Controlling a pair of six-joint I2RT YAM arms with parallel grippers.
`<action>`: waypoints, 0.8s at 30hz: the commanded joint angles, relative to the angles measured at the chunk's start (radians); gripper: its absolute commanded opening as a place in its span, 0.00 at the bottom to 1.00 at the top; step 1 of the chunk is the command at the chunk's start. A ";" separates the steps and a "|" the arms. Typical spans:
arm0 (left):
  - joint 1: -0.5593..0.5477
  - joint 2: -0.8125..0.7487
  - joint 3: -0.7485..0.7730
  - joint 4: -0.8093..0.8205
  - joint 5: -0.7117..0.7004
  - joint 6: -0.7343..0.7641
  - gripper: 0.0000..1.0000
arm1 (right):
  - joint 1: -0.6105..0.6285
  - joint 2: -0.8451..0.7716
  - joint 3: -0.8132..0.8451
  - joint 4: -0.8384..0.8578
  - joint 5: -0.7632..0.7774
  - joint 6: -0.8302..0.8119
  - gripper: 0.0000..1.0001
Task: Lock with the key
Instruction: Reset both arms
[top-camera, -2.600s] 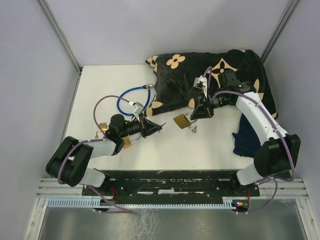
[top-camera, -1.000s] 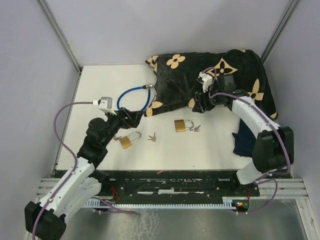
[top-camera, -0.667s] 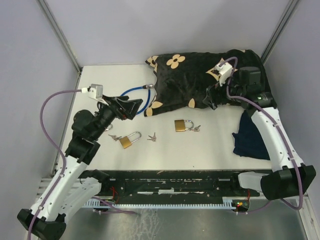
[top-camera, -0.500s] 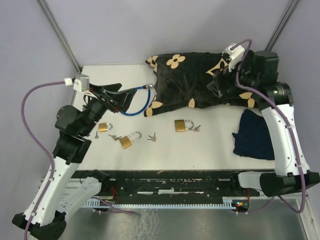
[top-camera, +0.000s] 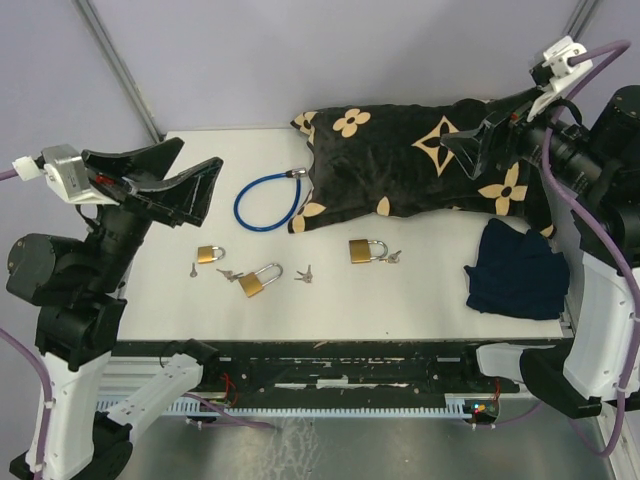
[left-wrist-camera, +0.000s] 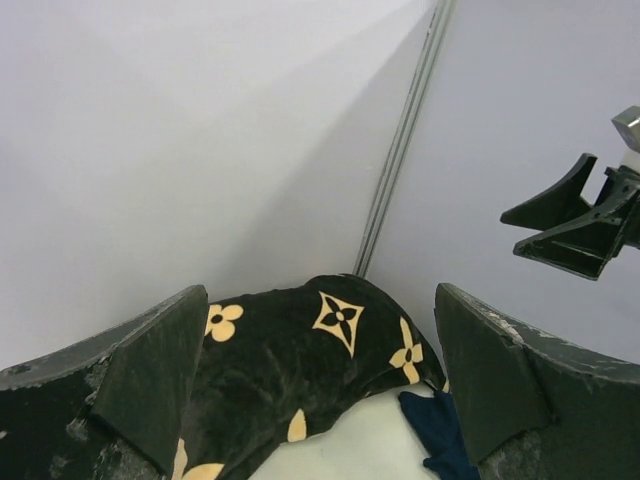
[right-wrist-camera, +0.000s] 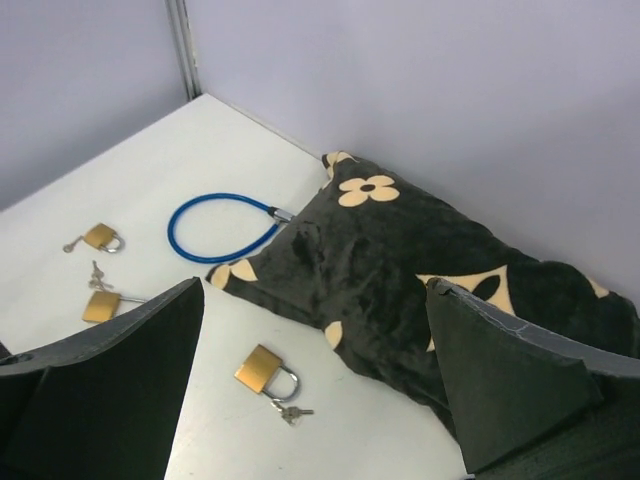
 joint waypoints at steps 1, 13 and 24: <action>0.004 0.013 0.048 -0.078 -0.023 0.080 0.99 | -0.003 0.012 0.087 -0.057 0.033 0.137 0.99; 0.004 0.030 0.085 -0.122 -0.006 0.113 0.99 | -0.004 0.018 0.142 -0.098 0.061 0.170 0.99; 0.003 0.067 0.062 -0.116 0.039 0.119 0.99 | -0.019 0.012 0.120 -0.110 0.063 0.146 0.99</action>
